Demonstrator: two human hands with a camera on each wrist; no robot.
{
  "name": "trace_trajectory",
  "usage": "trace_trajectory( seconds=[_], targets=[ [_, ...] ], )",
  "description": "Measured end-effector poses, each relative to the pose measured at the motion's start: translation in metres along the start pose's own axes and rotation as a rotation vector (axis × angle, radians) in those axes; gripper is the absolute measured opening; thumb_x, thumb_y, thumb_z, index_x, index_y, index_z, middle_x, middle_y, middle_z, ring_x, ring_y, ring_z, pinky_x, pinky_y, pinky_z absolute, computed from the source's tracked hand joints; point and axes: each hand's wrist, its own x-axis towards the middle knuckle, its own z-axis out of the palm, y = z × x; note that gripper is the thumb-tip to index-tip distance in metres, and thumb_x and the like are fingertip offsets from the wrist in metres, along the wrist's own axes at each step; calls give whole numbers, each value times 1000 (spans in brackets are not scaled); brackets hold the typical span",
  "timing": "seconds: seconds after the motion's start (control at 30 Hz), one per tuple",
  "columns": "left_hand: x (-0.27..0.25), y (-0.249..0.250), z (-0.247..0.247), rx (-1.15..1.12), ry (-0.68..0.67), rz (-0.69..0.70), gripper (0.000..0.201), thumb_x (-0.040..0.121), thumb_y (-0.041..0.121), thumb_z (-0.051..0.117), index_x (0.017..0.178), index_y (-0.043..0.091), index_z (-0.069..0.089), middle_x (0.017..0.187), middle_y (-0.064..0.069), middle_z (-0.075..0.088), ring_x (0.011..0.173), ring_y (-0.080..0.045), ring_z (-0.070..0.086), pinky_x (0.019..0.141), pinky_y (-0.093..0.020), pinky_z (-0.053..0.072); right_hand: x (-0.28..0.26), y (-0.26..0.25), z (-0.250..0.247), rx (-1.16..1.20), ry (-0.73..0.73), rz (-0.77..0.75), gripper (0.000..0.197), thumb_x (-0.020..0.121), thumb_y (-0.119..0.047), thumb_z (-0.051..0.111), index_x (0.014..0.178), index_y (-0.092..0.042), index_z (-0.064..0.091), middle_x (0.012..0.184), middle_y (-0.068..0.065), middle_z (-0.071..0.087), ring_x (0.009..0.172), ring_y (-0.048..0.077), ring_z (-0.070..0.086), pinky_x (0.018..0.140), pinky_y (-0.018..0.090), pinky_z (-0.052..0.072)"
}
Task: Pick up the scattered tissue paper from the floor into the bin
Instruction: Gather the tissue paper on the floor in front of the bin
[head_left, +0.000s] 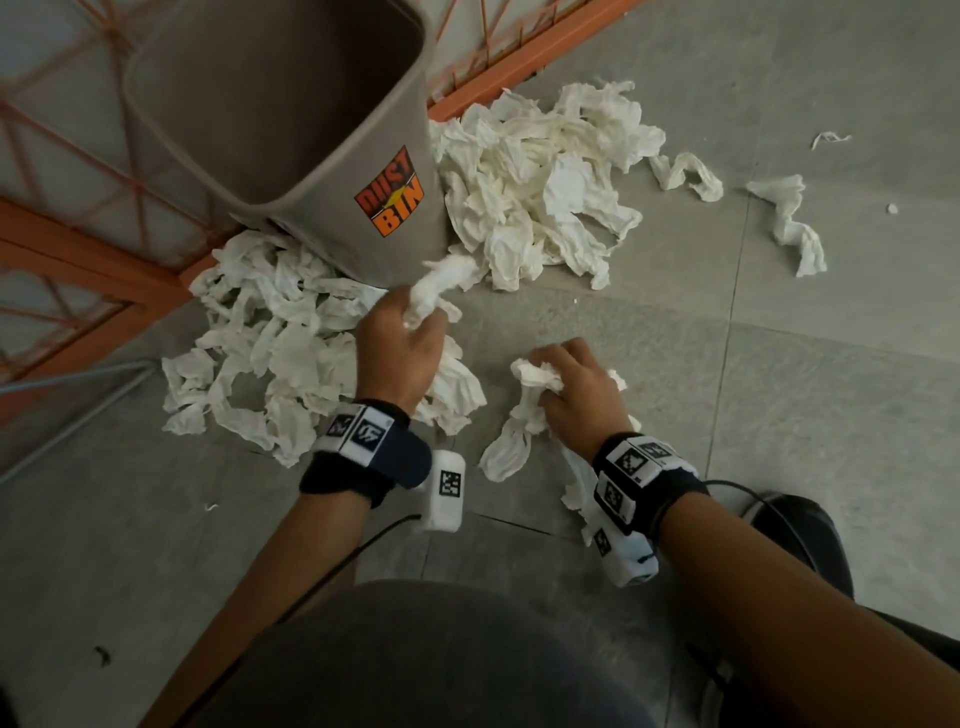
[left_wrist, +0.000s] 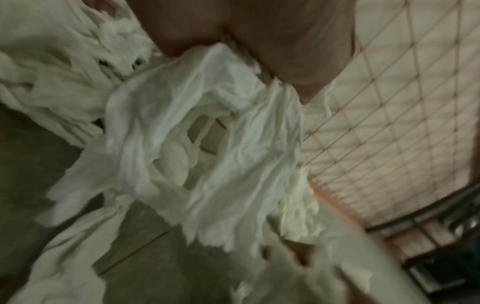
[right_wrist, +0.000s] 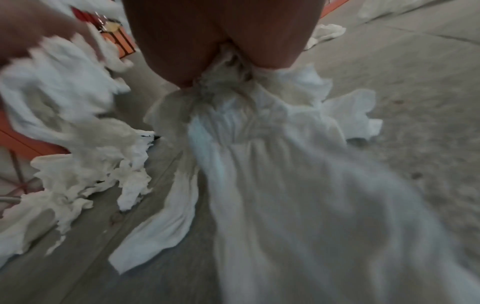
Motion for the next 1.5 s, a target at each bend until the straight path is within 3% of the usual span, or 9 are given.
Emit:
trace_trajectory(
  seconds=[0.13,0.27,0.47,0.57,0.73,0.9,1.07,1.3,1.5],
  targets=[
    [-27,8,-29,-122,48,-44,25,78,36,73,92,20,62,86,1,67,75,-13,63,68,-25,51,16,2,7,-157,-234,105,44,84,-17,63,126,-19,52,126,11,44,101,32,59,89,45,52],
    [-54,-29,-9,194,-35,50,44,70,33,83,97,12,55,101,-3,52,82,-14,51,66,-15,38,25,1,3,-203,-293,215,32,86,-25,61,114,-12,62,113,14,63,100,32,61,85,39,50],
    [-72,-86,33,370,-249,-7,33,77,14,75,104,4,57,114,-15,57,100,-33,59,81,-34,45,43,-8,-22,211,-59,422,12,81,-27,67,82,-16,62,77,2,65,72,21,62,64,31,47],
    [-67,-80,35,334,-184,-23,23,80,12,69,100,5,61,97,-16,67,92,-35,63,76,-36,47,47,-16,-46,433,130,507,40,75,-49,71,58,-21,49,58,-5,53,54,14,50,54,27,40],
    [-74,-41,40,301,-247,159,37,77,29,74,108,23,55,96,-3,66,89,-26,59,73,-36,50,41,-9,-77,576,334,590,60,75,-73,54,51,-18,56,57,-3,59,57,16,55,66,33,47],
    [-80,-44,77,546,-562,236,67,77,43,75,135,29,46,125,-3,60,115,-27,49,94,-38,43,19,15,-80,565,286,522,40,95,-44,45,82,-18,73,67,-7,61,69,16,58,67,28,48],
    [-72,-55,78,463,-448,184,24,75,16,73,96,8,65,102,-11,64,94,-33,58,76,-38,47,6,35,-66,455,131,411,33,93,-13,46,120,-28,60,81,-9,66,70,7,59,73,28,49],
    [-58,-22,70,343,-295,330,26,72,8,72,94,11,60,92,-6,64,82,-25,57,68,-27,38,-34,21,-70,232,-148,493,30,74,-52,72,85,-24,69,76,-3,69,71,15,65,66,30,50],
    [-50,0,109,499,-536,430,55,79,31,72,129,30,50,121,-1,58,112,-24,50,83,-37,47,-90,29,-33,-172,-404,386,65,66,-50,77,121,-31,50,114,-2,59,106,23,58,85,35,47]
  ],
)
